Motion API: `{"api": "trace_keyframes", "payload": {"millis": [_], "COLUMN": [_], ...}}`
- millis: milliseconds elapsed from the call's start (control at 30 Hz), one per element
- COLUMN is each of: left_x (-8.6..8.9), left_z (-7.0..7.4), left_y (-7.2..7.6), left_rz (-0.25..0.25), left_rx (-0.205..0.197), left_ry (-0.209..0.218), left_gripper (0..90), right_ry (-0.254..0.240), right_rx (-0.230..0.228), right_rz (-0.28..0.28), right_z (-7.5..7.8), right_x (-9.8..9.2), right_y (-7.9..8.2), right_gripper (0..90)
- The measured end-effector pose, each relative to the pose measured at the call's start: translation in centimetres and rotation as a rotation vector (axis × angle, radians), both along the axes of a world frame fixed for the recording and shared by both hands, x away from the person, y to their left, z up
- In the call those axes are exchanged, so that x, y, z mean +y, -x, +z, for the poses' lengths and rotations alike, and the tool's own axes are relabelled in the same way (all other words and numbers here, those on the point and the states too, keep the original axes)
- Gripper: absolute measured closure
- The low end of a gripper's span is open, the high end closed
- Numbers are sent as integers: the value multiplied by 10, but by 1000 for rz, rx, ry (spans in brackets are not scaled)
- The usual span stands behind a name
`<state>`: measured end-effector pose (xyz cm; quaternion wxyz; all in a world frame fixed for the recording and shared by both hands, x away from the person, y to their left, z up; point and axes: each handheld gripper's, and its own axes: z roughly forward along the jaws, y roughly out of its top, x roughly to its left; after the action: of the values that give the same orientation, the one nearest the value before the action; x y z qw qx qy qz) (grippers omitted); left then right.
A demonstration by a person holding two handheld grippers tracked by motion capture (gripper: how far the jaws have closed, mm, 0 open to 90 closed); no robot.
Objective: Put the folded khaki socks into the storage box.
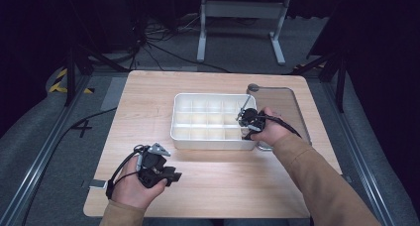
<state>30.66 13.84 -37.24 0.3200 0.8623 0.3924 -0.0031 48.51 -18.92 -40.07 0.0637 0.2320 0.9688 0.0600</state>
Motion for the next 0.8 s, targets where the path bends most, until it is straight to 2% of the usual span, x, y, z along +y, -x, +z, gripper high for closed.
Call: {"api": "trace_keyframes", "payload": {"millis": [267,433,533,733,800], "left_x": [0,-1,-1,-2,-2], "left_z": [-1,-1,-1,-2,-2], "left_y": [0,-1,-1,-1,-1], "left_rz": [1,0,-1,-5,-4], "left_rx": [0,2,2,6,7], "left_ry": [-1,-5,-6,-6,-5], "left_gripper": [677,677,676,676,674], "right_ry": [-17,-36,-55,-81,-68], "right_rx": [8,6,-12,-18,-32], "right_rz": [-17,-37,-31,-14,-6], "right_z": [10,19,27,35,36], "right_x": [0,-2,-2,4,6], "right_y": [4,5,7,9,9], "right_gripper": [564,548,546,628,697]}}
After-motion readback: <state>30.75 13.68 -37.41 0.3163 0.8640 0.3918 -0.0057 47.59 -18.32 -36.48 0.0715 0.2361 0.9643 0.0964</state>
